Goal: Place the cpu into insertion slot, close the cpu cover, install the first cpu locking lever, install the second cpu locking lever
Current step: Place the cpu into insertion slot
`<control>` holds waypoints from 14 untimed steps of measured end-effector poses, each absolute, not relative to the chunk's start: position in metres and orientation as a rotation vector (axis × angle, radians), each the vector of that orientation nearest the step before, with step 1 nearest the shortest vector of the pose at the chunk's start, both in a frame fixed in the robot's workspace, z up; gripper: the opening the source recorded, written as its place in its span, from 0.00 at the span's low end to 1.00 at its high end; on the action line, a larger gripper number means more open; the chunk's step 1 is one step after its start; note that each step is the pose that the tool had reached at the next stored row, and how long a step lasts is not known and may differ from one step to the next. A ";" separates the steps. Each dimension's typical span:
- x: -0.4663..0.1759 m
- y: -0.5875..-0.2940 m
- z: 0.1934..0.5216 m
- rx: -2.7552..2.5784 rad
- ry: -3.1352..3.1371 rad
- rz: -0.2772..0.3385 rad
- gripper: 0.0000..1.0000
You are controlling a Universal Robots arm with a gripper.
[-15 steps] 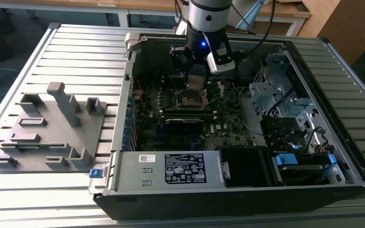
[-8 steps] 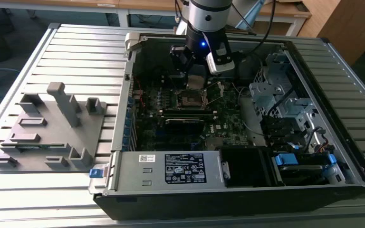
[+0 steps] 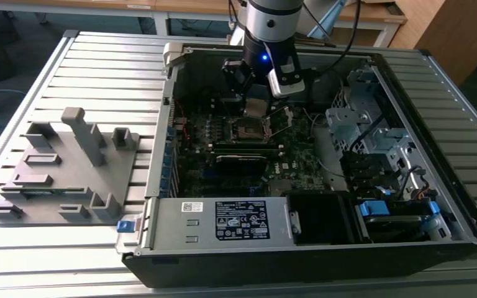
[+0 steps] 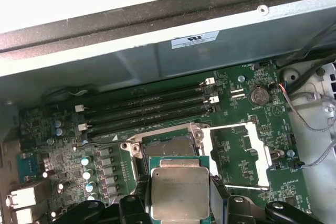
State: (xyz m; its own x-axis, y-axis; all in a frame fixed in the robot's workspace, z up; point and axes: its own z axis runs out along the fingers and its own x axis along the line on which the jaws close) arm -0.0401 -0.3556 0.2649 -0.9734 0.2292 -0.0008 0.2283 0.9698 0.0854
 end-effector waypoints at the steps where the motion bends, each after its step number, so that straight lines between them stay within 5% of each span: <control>1: -0.040 -0.356 0.265 0.362 3.107 0.133 0.54; 14: -0.040 -0.356 0.265 0.367 3.106 0.133 0.54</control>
